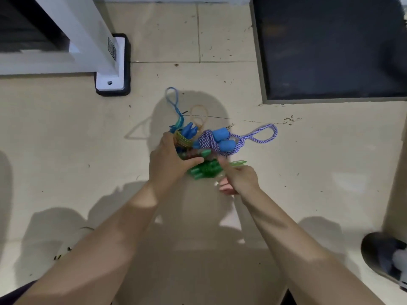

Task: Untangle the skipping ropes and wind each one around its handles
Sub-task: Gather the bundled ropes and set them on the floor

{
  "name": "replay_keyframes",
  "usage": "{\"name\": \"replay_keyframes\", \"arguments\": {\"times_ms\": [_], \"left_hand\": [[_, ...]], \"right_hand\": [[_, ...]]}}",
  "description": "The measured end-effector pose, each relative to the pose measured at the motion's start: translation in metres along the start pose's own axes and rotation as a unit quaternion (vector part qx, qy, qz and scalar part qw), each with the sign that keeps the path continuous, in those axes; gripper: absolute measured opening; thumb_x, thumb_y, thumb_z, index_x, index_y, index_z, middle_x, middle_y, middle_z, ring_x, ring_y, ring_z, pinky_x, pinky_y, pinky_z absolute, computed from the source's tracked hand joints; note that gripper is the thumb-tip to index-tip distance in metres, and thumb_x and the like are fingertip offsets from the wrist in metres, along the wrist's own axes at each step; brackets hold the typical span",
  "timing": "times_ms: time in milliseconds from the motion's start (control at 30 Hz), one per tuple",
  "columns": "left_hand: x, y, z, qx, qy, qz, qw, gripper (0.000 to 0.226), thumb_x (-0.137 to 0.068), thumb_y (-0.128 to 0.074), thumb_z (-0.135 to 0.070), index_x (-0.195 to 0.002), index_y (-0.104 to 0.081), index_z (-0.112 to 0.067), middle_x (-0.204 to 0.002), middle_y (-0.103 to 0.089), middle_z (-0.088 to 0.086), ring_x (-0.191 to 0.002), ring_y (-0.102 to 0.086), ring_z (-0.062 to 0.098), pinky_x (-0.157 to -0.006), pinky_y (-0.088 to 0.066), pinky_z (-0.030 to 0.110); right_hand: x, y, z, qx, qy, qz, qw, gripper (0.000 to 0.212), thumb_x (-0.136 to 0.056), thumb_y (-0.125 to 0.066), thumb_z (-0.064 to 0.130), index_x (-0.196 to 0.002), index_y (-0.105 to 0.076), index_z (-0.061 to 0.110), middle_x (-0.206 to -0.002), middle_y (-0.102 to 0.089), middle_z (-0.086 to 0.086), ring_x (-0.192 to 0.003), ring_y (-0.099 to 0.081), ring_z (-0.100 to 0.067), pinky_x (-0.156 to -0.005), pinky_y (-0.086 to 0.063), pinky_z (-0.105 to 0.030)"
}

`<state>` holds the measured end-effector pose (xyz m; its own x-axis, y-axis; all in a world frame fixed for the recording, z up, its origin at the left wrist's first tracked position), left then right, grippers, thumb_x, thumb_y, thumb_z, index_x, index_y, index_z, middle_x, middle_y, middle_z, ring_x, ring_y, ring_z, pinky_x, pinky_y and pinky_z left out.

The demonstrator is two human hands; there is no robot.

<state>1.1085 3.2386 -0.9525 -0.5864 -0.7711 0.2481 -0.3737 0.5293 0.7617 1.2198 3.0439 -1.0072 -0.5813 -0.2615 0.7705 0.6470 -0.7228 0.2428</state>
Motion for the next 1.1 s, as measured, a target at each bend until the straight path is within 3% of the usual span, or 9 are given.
{"name": "replay_keyframes", "arguments": {"times_ms": [167,367,467,533,667,733,800,867,1100], "left_hand": [[0.001,-0.01,-0.001,0.033,0.003,0.049,0.998,0.112,-0.053,-0.083,-0.066,-0.144,-0.021,-0.044,-0.139,-0.053,-0.014,-0.119,-0.058,0.016,-0.089,-0.049,0.033],[0.009,-0.018,0.001,0.077,0.045,0.08,0.993,0.075,-0.061,-0.085,-0.056,-0.118,-0.046,-0.027,-0.109,-0.056,-0.013,-0.096,-0.055,0.01,-0.074,-0.037,0.026],[0.013,-0.024,0.007,0.128,0.075,0.103,0.983,0.062,-0.066,-0.083,-0.054,-0.108,-0.047,-0.026,-0.099,-0.057,-0.016,-0.09,-0.057,0.008,-0.071,-0.04,0.025],[0.018,-0.029,0.012,0.175,0.107,0.125,0.971,0.061,-0.067,-0.083,-0.055,-0.109,-0.05,-0.026,-0.099,-0.057,-0.019,-0.092,-0.059,0.005,-0.078,-0.045,0.025],[0.036,-0.028,0.01,0.277,0.16,0.154,0.935,0.064,-0.07,-0.082,-0.051,-0.118,-0.051,-0.022,-0.111,-0.061,-0.006,-0.097,-0.064,0.01,-0.086,-0.052,0.03],[0.052,-0.02,-0.005,0.316,0.169,0.195,0.913,0.072,-0.067,-0.082,-0.055,-0.123,-0.049,-0.022,-0.114,-0.062,-0.002,-0.098,-0.066,0.012,-0.083,-0.054,0.03],[0.071,-0.007,-0.028,0.318,0.142,0.25,0.903,0.093,-0.051,-0.085,-0.065,-0.127,-0.051,-0.024,-0.113,-0.068,-0.003,-0.098,-0.07,0.014,-0.085,-0.056,0.031],[0.09,0.016,-0.054,0.323,0.101,0.275,0.9,0.094,-0.045,-0.082,-0.064,-0.125,-0.055,-0.025,-0.111,-0.072,-0.003,-0.098,-0.071,0.012,-0.085,-0.057,0.031],[0.171,0.169,-0.158,0.37,-0.039,0.225,0.9,0.05,-0.079,-0.081,-0.028,-0.125,-0.06,-0.03,-0.11,-0.074,-0.005,-0.1,-0.071,0.012,-0.08,-0.056,0.026]], "right_hand": [[-0.004,-0.021,-0.009,-0.138,-0.008,0.011,0.99,0.04,-0.081,-0.078,0.038,-0.089,-0.07,0.0,-0.067,-0.064,-0.01,-0.049,-0.061,-0.018,-0.053,-0.053,-0.031],[-0.004,-0.036,-0.017,-0.209,-0.054,0.039,0.976,0.022,-0.084,-0.077,0.023,-0.086,-0.061,0.007,-0.062,-0.055,-0.005,-0.038,-0.043,-0.008,-0.042,-0.033,-0.023],[-0.001,-0.036,-0.017,-0.235,-0.032,0.055,0.97,0.031,-0.085,-0.075,0.024,-0.1,-0.067,-0.002,-0.084,-0.07,-0.013,-0.066,-0.062,-0.019,-0.047,-0.039,-0.022],[0.003,-0.038,-0.014,-0.255,-0.014,0.072,0.964,0.038,-0.088,-0.072,0.025,-0.116,-0.066,0.0,-0.103,-0.072,-0.018,-0.077,-0.066,-0.021,-0.044,-0.038,-0.02],[0.027,-0.031,-0.007,-0.197,-0.015,0.06,0.978,0.043,-0.086,-0.071,0.042,-0.112,-0.071,0.008,-0.095,-0.072,-0.011,-0.062,-0.057,-0.013,-0.044,-0.03,-0.023],[0.05,-0.029,0.004,-0.211,-0.012,0.083,0.974,0.043,-0.086,-0.07,0.046,-0.11,-0.072,0.01,-0.101,-0.075,-0.008,-0.076,-0.067,-0.016,-0.052,-0.043,-0.026],[0.08,-0.029,0.023,-0.255,0.009,0.134,0.958,0.044,-0.089,-0.068,0.044,-0.115,-0.069,0.008,-0.11,-0.073,-0.011,-0.097,-0.072,-0.023,-0.08,-0.057,-0.036],[0.115,-0.026,0.049,-0.273,0.044,0.186,0.943,0.045,-0.093,-0.064,0.04,-0.121,-0.066,0.004,-0.117,-0.07,-0.017,-0.109,-0.068,-0.03,-0.097,-0.053,-0.045],[0.291,0.008,0.155,-0.175,0.195,0.225,0.938,0.041,-0.089,-0.066,0.041,-0.114,-0.069,0.008,-0.111,-0.072,-0.017,-0.103,-0.07,-0.028,-0.094,-0.055,-0.046]]}}
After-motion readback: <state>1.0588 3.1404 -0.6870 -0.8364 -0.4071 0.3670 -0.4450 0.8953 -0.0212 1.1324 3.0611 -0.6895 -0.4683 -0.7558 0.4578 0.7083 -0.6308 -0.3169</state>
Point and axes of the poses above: each hand's wrist, its own x-axis away from the middle knuckle, its own y-axis out of the back of the hand, z = x × y, the point moved 8 cm from there along -x, towards the middle knuckle
